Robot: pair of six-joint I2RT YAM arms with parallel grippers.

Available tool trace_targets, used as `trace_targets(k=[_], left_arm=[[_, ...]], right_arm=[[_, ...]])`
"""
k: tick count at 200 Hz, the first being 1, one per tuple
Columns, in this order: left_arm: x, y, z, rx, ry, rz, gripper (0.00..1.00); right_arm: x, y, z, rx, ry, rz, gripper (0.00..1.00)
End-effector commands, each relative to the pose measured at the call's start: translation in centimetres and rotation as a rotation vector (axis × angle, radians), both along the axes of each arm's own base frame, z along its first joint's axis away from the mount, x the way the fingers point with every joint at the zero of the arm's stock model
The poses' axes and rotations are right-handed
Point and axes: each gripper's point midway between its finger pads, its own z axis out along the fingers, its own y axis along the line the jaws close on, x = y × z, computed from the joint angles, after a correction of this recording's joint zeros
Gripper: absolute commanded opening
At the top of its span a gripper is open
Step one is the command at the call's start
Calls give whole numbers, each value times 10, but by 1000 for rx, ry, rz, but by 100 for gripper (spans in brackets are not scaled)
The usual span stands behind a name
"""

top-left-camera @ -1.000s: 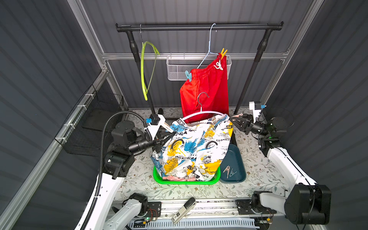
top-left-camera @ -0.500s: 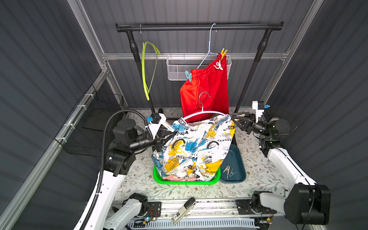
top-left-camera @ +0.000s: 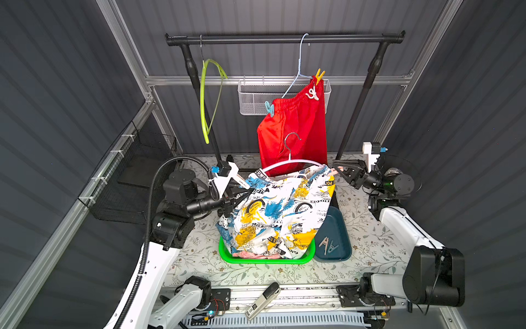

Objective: Remove the clothespins securing shorts to the hanger
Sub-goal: Remove the clothespin from the hanger, then place the clothespin in the storage box.

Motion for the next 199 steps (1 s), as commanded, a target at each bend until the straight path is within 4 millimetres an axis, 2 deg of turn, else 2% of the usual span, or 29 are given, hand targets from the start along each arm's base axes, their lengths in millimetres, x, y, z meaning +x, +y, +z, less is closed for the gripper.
trace_targets(k=[1, 34, 48, 97, 121, 136, 139, 151, 173, 199], left_arm=[[-11, -2, 32, -56, -82, -44, 0], [-11, -3, 34, -64, -83, -51, 0], [-11, -3, 34, -67, -82, -53, 0], [-13, 0, 34, -50, -74, -36, 0], [-10, 2, 29, -30, -60, -12, 0], [-6, 5, 25, -18, -55, 21, 0], [-6, 6, 25, -15, -56, 30, 0], [-1, 10, 22, 1, -55, 73, 0], [10, 22, 18, 39, -60, 176, 0], [12, 26, 15, 77, -64, 201, 0]], right_arm=[[-6, 1, 2, -17, -19, 5, 14], [-5, 0, 0, -21, -17, -18, 7], [-5, -1, 1, -17, -15, -24, 0], [4, -10, -7, -75, -24, -177, 0], [1, -13, -5, -112, -39, -214, 0], [6, -16, -9, -124, -20, -242, 0], [-1, -16, -2, -125, -45, -246, 0], [-3, -17, -1, -127, -36, -256, 0], [-6, -19, -11, -131, 22, -279, 0], [-14, -24, -27, -155, 79, -332, 0]])
